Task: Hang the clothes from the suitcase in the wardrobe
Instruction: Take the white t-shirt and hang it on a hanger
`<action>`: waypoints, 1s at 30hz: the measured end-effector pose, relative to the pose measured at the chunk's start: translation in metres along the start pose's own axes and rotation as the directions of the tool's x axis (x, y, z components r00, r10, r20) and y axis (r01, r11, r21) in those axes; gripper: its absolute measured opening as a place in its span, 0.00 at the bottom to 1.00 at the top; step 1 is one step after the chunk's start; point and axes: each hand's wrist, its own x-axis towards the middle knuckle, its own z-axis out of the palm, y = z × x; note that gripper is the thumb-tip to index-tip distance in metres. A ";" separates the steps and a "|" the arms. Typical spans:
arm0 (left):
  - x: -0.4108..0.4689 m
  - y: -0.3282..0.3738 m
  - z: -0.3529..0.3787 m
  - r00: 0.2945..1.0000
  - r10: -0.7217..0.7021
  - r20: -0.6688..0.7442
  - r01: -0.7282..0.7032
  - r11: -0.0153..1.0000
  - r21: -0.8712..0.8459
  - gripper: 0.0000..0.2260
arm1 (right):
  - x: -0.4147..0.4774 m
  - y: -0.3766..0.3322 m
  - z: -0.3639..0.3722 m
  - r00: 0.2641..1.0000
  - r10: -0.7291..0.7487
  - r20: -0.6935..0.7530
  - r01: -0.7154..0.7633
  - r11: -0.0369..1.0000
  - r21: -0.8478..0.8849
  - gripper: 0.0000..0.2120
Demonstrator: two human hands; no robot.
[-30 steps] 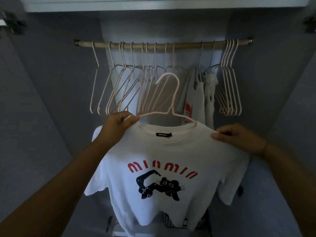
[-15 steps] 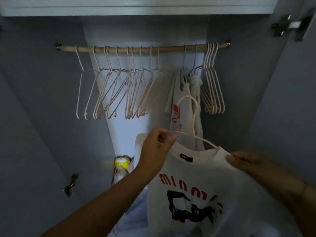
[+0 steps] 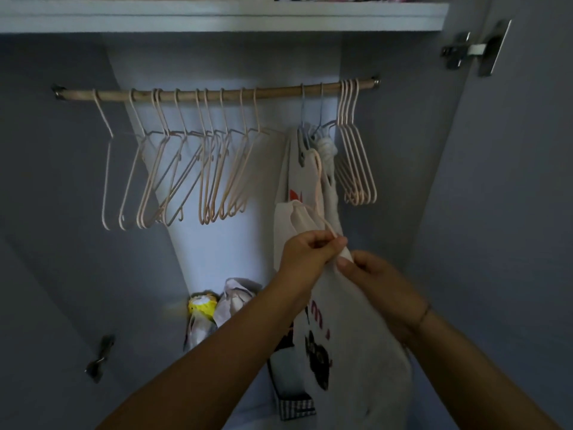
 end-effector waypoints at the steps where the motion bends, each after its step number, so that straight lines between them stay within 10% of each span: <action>1: 0.006 0.005 -0.002 1.000 0.001 -0.007 -0.001 1.000 -0.014 0.04 | 0.002 -0.002 0.000 1.000 -0.025 -0.002 0.025 1.000 0.010 0.14; 15: 0.115 0.073 -0.014 0.995 0.008 -0.099 -0.007 1.000 0.011 0.15 | 0.069 -0.031 0.008 0.926 -0.300 -0.230 0.330 0.939 0.102 0.14; 30: 0.210 0.092 -0.026 0.993 0.022 -0.117 -0.039 0.989 -0.144 0.19 | 0.210 -0.062 0.022 0.926 -0.291 -0.242 0.334 0.929 0.158 0.13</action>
